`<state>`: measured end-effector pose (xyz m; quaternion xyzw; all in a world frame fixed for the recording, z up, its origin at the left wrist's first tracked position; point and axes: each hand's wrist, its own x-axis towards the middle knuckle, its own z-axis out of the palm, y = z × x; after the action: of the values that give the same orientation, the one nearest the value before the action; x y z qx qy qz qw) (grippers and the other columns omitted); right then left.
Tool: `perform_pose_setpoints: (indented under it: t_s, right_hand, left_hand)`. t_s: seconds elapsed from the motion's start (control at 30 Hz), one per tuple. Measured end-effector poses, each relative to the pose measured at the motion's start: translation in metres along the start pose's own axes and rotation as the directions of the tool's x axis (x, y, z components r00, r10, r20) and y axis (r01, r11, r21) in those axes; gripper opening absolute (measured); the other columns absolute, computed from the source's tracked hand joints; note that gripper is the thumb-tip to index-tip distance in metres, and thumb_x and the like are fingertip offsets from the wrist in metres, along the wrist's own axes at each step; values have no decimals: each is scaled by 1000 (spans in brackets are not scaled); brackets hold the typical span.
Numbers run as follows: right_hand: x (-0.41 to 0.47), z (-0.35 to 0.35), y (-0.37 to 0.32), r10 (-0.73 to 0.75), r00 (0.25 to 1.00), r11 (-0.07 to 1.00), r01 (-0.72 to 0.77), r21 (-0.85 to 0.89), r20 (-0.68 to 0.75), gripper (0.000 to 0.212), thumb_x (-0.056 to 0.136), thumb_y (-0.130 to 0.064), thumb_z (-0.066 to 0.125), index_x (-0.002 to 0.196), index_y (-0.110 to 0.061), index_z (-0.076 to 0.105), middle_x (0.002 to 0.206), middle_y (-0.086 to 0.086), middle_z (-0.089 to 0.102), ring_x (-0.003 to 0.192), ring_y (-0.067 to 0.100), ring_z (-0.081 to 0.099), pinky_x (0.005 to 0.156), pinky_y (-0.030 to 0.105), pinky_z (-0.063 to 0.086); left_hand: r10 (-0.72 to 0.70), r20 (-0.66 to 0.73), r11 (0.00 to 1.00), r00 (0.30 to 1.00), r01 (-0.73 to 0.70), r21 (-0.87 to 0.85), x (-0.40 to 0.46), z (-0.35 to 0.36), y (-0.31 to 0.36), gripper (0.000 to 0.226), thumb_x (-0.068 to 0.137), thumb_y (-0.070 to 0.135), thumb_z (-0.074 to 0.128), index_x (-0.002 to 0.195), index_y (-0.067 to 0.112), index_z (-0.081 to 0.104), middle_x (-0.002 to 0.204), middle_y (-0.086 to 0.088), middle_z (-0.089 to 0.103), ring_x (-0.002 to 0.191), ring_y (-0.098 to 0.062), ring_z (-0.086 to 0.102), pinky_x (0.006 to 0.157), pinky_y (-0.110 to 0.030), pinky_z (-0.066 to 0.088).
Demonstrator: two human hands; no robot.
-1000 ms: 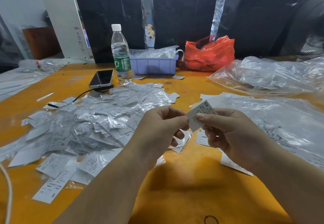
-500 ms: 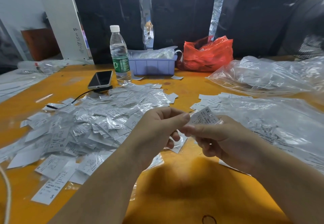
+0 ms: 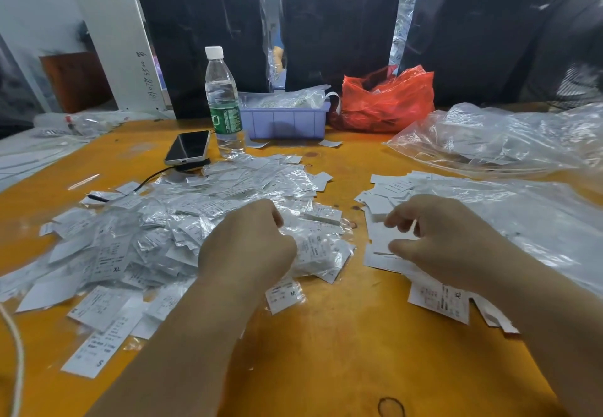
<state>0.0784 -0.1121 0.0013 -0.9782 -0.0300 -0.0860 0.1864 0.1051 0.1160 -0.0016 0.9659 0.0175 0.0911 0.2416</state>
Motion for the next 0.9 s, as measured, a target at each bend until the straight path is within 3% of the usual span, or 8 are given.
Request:
perform_pose_setpoints:
  t_s: [0.1,0.17,0.3,0.43,0.57,0.67,0.73,0.9]
  right_hand:
    - [2,6,-2,77,983,992,-58,-114,166,44,86,-44,65,127,-31,57,126,-10,44,121,13,40,97,35,43]
    - [2,8,-5,91,974,988,-62,-144,210,38,88,-48,62,122,-33,60,130,-8,43,126,15,37,103,39,41]
    - [1,9,-5,19,989,996,-6,-85,144,14,89,-42,64,97,-32,68,105,-10,51,105,12,49,91,33,47]
    - [-1,10,-10,-76,995,996,78,-41,59,10,91,-33,64,82,-29,67,90,-13,51,87,5,47,75,26,42]
    - [-5,5,-16,-139,984,934,169,314,-113,16,89,-21,65,74,-22,68,64,-6,57,58,5,48,53,16,35]
    - [-7,-1,-22,-139,990,681,100,726,-6,11,90,-9,64,80,-6,69,59,1,58,51,10,47,46,21,35]
    - [-6,-3,-22,-124,991,611,41,791,44,10,90,-5,63,82,0,66,58,4,56,49,14,44,45,25,33]
    - [-8,0,-18,-86,993,888,113,445,-81,11,91,-13,63,81,-15,69,64,-1,64,56,14,54,53,32,45]
  left_hand:
    - [35,-94,998,995,-31,47,-4,-2,1,30,82,36,63,111,36,53,79,13,46,69,-9,47,50,-23,31]
    - [68,-92,997,993,-65,37,-7,-1,6,29,84,41,61,111,36,54,82,12,49,72,-10,50,51,-23,31]
    - [148,-5,989,989,-149,-21,-14,5,14,20,86,44,59,104,37,58,86,13,58,79,-9,57,56,-24,36]
    - [260,49,964,964,-257,-63,-23,14,21,16,89,45,55,100,35,61,83,12,60,80,-9,59,60,-25,41]
    - [337,123,931,933,-311,-192,-30,22,28,26,87,52,55,109,39,57,87,8,62,82,-13,59,62,-28,41]
    - [320,186,877,929,-217,-428,-27,22,28,34,82,58,60,111,41,56,72,10,56,67,-9,55,56,-28,36]
    - [338,172,831,925,-207,-517,-23,21,27,20,85,47,65,101,34,62,61,12,51,55,-5,48,53,-26,34]
    - [367,95,836,925,-283,-470,-25,24,26,12,90,35,61,83,26,67,62,13,54,56,-5,47,53,-24,36]
